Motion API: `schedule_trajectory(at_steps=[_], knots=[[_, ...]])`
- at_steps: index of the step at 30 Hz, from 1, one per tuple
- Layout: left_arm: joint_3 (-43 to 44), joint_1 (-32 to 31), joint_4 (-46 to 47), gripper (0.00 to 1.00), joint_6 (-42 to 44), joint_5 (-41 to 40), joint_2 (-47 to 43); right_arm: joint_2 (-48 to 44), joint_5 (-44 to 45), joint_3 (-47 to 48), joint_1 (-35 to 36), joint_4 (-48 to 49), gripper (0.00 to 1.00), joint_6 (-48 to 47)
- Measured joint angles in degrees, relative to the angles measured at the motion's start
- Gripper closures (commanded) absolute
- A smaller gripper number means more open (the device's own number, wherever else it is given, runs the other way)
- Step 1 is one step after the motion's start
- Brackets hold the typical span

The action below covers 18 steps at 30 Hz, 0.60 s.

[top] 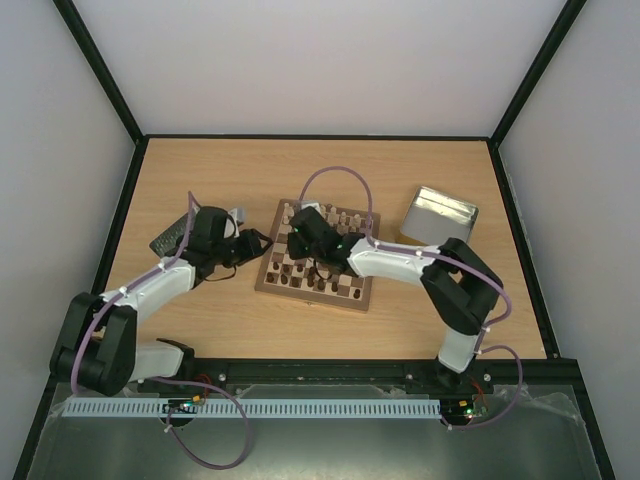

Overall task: Set up the chess pieces on the board
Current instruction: Pick up the chess piece from the chessboard, then place the chess piece on the chessboard.

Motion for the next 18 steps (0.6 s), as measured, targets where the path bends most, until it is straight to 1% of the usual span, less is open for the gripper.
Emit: schedule_trajectory(at_steps=[5, 10, 12, 18], knots=[[0.0, -0.26, 2.49, 0.52, -0.61, 2.43, -0.63, -5.01, -0.72, -0.02, -0.61, 2.19, 0.98, 6.32], [0.0, -3.23, 6.88, 0.42, -1.42, 4.37, -1.75, -9.33, -4.22, -1.9, -2.43, 4.55, 0.98, 14.84], [0.0, -5.25, 8.79, 0.4, -1.25, 5.09, -2.27, -11.32, -6.01, -3.72, -3.43, 5.57, 0.98, 18.23], [0.0, -8.79, 13.4, 0.38, -0.37, 6.73, -3.08, -15.56, -11.28, -7.39, -5.55, 6.58, 0.97, 24.98]])
